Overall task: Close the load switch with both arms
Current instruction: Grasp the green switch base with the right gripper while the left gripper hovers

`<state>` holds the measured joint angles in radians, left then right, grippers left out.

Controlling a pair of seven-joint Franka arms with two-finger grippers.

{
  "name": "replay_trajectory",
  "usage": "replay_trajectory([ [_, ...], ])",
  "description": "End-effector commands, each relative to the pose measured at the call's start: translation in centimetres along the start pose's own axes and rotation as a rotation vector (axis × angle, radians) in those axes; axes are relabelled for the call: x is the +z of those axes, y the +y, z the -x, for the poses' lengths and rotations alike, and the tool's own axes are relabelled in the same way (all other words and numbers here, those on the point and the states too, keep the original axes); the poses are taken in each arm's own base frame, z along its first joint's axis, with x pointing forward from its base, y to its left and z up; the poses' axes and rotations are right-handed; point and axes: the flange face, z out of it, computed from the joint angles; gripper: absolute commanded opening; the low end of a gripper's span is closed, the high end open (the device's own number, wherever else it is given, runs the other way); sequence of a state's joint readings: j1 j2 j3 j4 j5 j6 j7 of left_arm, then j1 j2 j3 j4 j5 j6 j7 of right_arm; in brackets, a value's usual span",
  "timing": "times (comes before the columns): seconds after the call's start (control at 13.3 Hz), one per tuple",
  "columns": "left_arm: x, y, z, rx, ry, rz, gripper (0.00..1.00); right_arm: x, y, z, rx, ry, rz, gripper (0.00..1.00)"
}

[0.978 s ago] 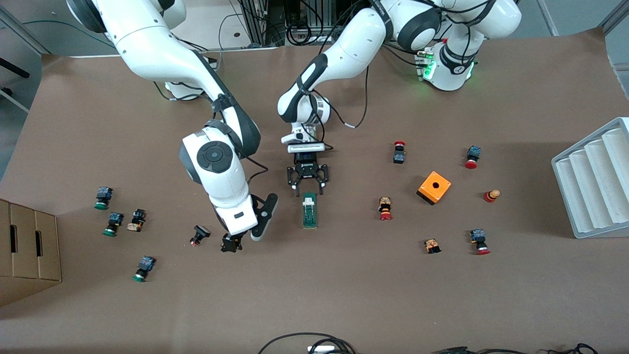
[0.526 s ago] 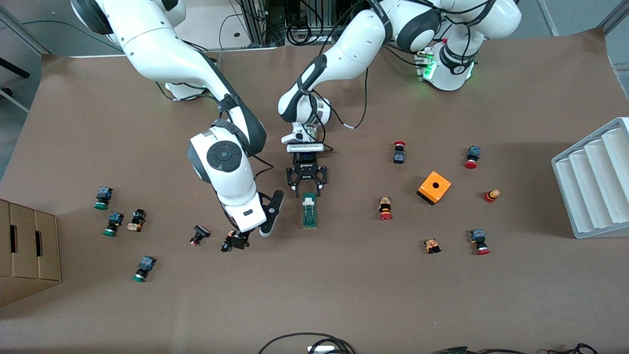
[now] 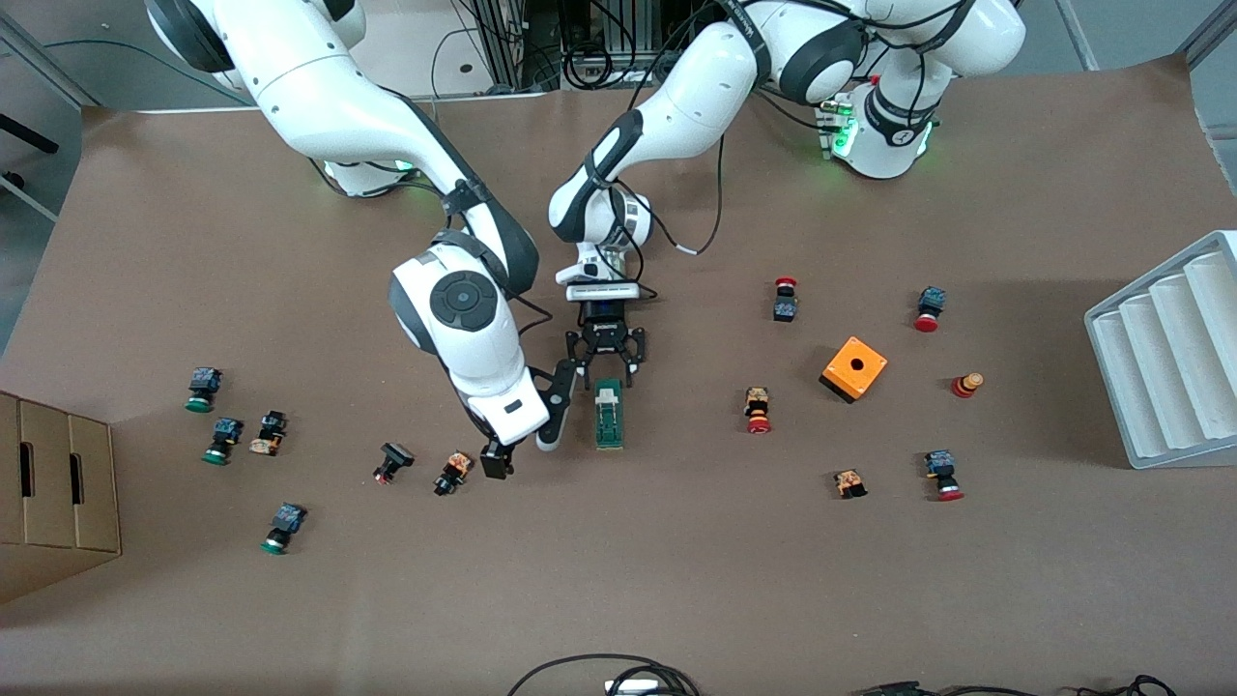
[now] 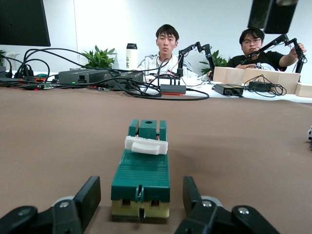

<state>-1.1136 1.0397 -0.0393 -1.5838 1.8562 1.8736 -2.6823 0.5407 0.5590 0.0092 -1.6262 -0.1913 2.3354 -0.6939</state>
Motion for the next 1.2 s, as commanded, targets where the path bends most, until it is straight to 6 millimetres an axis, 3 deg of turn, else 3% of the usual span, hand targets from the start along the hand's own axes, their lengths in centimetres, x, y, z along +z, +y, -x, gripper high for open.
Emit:
replay_trajectory([
  [0.0, 0.1, -0.2, 0.9, 0.009, 0.034, 0.016, 0.76, 0.9, -1.1, -1.2, -0.029, 0.008, 0.007, 0.99],
  [0.15, 0.1, -0.2, 0.9, 0.009, 0.033, 0.014, 0.76, 1.4, -1.6, -1.6, -0.032, 0.006, -0.002, 0.98],
  [0.3, 0.1, -0.2, 0.8, 0.009, 0.035, 0.015, 0.69, 1.3, -2.6, -2.5, -0.048, 0.012, -0.003, 0.98],
  [0.53, 0.1, -0.2, 0.9, 0.011, 0.035, 0.015, 0.69, 2.1, -3.1, -2.8, -0.055, 0.007, -0.011, 0.98],
  [0.98, 0.1, -0.2, 0.8, 0.006, 0.035, 0.015, 0.69, 4.2, -6.8, -6.4, -0.016, 0.045, -0.005, 0.98],
  [1.13, 0.2, -0.3, 0.9, 0.007, 0.035, 0.013, 0.69, 5.0, -7.4, -6.7, -0.021, 0.040, -0.013, 0.98],
])
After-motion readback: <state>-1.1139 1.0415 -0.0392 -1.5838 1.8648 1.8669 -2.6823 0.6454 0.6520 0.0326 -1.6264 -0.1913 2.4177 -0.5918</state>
